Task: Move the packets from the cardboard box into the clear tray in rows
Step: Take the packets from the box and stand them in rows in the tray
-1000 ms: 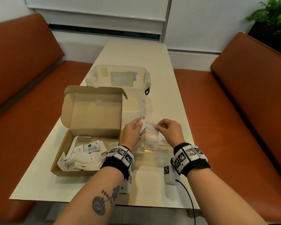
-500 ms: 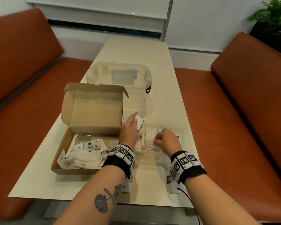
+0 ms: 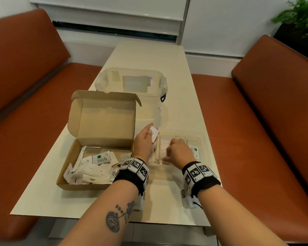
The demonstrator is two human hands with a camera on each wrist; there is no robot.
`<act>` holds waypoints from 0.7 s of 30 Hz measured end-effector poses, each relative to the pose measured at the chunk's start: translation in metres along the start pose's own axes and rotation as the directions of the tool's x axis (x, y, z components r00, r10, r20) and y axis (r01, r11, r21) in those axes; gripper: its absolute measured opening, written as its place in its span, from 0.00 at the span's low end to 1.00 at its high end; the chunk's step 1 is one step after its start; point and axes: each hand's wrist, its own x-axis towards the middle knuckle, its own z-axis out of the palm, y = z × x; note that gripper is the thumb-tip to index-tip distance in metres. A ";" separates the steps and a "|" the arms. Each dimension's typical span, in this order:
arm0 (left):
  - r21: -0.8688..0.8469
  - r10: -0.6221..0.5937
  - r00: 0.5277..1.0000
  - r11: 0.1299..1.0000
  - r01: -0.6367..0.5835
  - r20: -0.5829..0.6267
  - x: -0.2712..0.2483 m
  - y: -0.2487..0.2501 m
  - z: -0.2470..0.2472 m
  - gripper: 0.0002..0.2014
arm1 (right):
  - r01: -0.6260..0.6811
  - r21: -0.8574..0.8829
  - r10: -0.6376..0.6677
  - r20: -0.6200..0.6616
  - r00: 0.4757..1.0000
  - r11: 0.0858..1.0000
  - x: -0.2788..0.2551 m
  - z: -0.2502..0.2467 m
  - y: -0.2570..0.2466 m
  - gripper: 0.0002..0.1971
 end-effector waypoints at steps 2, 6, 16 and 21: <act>0.021 0.005 1.000 1.000 -0.005 -0.003 -0.001 0.000 0.000 0.17 | -0.002 -0.005 0.002 0.002 1.000 1.000 0.000 0.001 0.000 0.15; 0.051 0.010 1.000 0.999 -0.010 -0.001 -0.002 0.002 0.000 0.17 | -0.007 0.002 0.008 -0.038 0.999 1.000 0.000 0.001 0.002 0.14; 0.143 0.038 0.996 0.988 -0.049 0.079 -0.013 0.014 0.001 0.17 | -0.033 0.063 0.034 -0.022 0.999 0.997 0.002 0.000 0.001 0.13; 0.161 0.034 0.972 0.984 -0.073 0.232 -0.015 0.016 0.002 0.19 | 0.022 0.407 0.106 -0.291 0.951 0.913 0.000 -0.015 -0.002 0.15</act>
